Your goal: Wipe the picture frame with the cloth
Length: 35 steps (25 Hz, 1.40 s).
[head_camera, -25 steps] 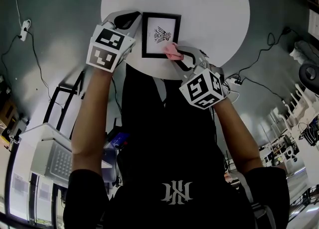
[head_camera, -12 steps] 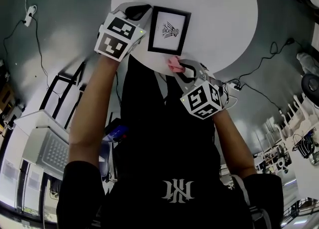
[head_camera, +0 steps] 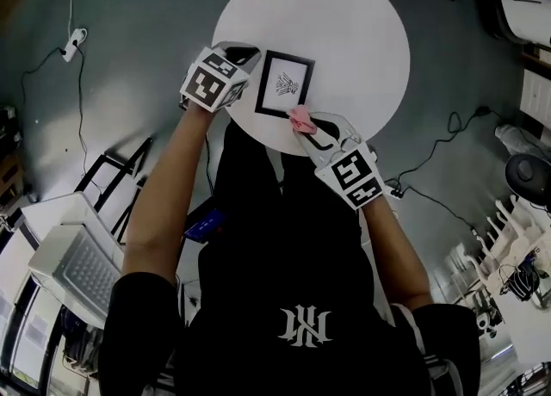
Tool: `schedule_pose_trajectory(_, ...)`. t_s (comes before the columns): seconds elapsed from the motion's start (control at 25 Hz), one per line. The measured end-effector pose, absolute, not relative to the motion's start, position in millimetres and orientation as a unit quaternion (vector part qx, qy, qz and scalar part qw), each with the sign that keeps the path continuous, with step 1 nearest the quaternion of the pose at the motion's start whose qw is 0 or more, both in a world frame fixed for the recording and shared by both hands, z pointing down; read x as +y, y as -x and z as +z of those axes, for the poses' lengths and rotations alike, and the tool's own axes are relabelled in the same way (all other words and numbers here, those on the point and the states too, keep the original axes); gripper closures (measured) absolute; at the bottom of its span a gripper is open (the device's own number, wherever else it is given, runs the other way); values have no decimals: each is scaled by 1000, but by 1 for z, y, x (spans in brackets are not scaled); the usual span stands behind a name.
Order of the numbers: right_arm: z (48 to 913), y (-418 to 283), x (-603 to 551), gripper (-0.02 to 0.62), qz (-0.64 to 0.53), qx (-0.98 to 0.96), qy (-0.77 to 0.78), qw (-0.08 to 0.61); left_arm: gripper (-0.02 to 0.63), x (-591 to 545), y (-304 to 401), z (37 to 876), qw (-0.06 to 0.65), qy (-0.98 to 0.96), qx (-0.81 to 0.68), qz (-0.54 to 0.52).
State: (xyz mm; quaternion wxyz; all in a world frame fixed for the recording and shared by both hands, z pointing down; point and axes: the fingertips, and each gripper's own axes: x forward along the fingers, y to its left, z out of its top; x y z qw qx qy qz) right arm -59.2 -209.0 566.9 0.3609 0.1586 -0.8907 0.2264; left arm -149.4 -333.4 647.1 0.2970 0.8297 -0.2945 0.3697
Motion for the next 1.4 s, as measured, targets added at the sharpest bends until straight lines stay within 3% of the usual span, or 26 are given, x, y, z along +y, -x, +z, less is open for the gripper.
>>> schedule_pose_trajectory(0.2, 521, 64, -247, 514, 203, -923, -178, 274, 603, -337, 154, 619, 264, -853, -300, 337)
schedule_pose_trajectory(0.44, 416, 48, -297, 514, 39, -975, -173, 136, 603, -360, 125, 509, 172, -903, -317, 235)
schedule_pose_trajectory(0.72, 300, 24, -255, 515, 19, -985, -168, 22, 603, -285, 103, 357, 161, -940, -300, 4)
schedule_pose_trajectory(1.0, 282, 10, -187, 517, 36, -988, -149, 13, 603, -194, 106, 295, 142, -948, -272, -86)
schedule_pose_trajectory(1.24, 276, 2, -111, 517, 85, -982, -170, -11, 603, -112, 105, 290, 148, -954, -236, -111)
schedule_pose_trajectory(1.4, 282, 19, -53, 517, 93, -982, -163, 17, 603, -52, 116, 304, 174, -950, -237, -107)
